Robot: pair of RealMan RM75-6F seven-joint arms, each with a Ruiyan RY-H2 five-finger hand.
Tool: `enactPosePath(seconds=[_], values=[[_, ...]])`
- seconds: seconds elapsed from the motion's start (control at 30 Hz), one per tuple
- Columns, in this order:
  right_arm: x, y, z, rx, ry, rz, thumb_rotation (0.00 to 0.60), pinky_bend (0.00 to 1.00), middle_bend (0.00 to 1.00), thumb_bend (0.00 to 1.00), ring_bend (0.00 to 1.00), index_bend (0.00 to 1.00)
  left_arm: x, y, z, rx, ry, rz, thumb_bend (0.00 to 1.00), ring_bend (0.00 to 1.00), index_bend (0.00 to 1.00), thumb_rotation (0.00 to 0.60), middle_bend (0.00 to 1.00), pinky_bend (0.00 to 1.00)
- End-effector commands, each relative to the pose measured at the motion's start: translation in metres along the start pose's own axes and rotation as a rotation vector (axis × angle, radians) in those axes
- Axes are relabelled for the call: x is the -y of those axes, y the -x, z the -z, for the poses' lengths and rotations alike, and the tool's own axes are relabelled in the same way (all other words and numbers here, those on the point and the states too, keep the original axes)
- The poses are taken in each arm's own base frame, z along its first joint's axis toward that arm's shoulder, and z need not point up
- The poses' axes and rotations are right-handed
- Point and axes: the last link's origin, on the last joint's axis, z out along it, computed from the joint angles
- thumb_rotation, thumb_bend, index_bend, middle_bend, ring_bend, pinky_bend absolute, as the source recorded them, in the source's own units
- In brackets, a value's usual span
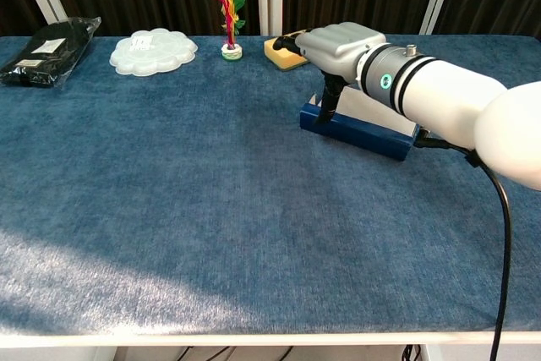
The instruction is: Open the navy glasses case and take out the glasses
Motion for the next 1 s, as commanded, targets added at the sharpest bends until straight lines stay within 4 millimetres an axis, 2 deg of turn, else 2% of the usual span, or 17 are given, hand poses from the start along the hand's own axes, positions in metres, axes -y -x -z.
enactPosePath(seconds=[0.03, 0.17, 0.27, 0.4, 0.57, 0.83, 1.0], values=[[-0.026, -0.013, 0.025, -0.036, -0.007, -0.003, 0.6, 0.0, 0.09, 0.03, 0.0, 0.0, 0.001, 0.001, 0.001, 0.0, -0.002, 0.001, 0.0, 0.0, 0.2, 0.6, 0.12, 0.0], [-0.066, -0.017, 0.043, -0.026, 0.067, 0.04, 0.6, 0.0, 0.09, 0.03, 0.0, 0.0, 0.0, 0.001, 0.001, -0.002, 0.001, 0.002, 0.0, 0.0, 0.2, 0.6, 0.12, 0.0], [-0.09, -0.014, 0.047, 0.003, 0.122, 0.055, 0.6, 0.0, 0.09, 0.03, 0.0, 0.0, -0.002, 0.001, 0.001, -0.006, 0.005, 0.003, 0.0, 0.0, 0.2, 0.6, 0.12, 0.0], [-0.111, -0.006, 0.048, 0.034, 0.165, 0.07, 0.6, 0.0, 0.08, 0.03, 0.0, 0.0, -0.003, 0.001, 0.002, -0.005, 0.004, 0.0, 0.0, 0.0, 0.2, 0.6, 0.12, 0.0], [-0.113, 0.01, 0.042, 0.064, 0.154, 0.057, 0.6, 0.0, 0.08, 0.03, 0.0, 0.0, -0.007, -0.002, 0.001, -0.008, 0.011, -0.007, 0.0, 0.0, 0.2, 0.6, 0.12, 0.0], [-0.109, 0.025, 0.036, 0.078, 0.122, 0.055, 0.6, 0.0, 0.08, 0.03, 0.0, 0.0, -0.008, -0.006, 0.003, -0.012, 0.006, -0.014, 0.0, 0.0, 0.2, 0.6, 0.12, 0.0], [-0.105, 0.03, 0.044, 0.09, 0.076, 0.065, 0.6, 0.0, 0.08, 0.03, 0.0, 0.0, -0.009, -0.007, 0.005, -0.012, 0.007, -0.017, 0.0, 0.0, 0.2, 0.6, 0.12, 0.0]])
